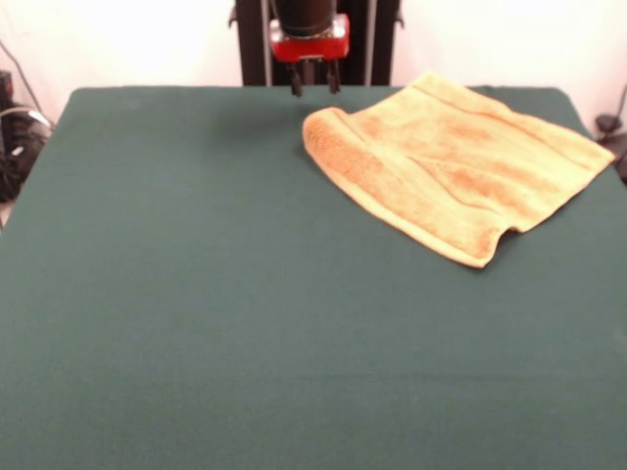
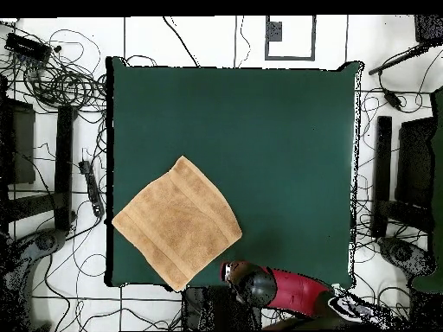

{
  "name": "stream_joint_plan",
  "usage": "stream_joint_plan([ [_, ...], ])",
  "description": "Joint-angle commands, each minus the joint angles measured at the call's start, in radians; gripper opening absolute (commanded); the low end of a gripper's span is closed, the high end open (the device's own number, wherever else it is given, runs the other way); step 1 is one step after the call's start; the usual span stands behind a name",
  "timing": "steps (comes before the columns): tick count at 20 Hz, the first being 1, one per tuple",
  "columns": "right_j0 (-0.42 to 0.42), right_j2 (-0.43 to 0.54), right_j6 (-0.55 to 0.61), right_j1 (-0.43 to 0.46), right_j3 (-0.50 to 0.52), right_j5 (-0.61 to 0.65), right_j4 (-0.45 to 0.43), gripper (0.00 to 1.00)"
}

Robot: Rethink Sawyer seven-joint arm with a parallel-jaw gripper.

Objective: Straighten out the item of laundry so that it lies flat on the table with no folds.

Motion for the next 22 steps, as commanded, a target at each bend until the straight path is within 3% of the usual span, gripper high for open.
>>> stream_joint_plan([
  [1, -0.023, 0.027, 0.047, 0.179, -0.117, -0.084, -0.085, 1.00],
  [14, -0.084, 0.010, 0.060, 0.251, -0.160, -0.149, -0.238, 1.00],
  [22, -0.056, -0.010, 0.089, 0.247, -0.159, -0.119, -0.241, 1.00],
])
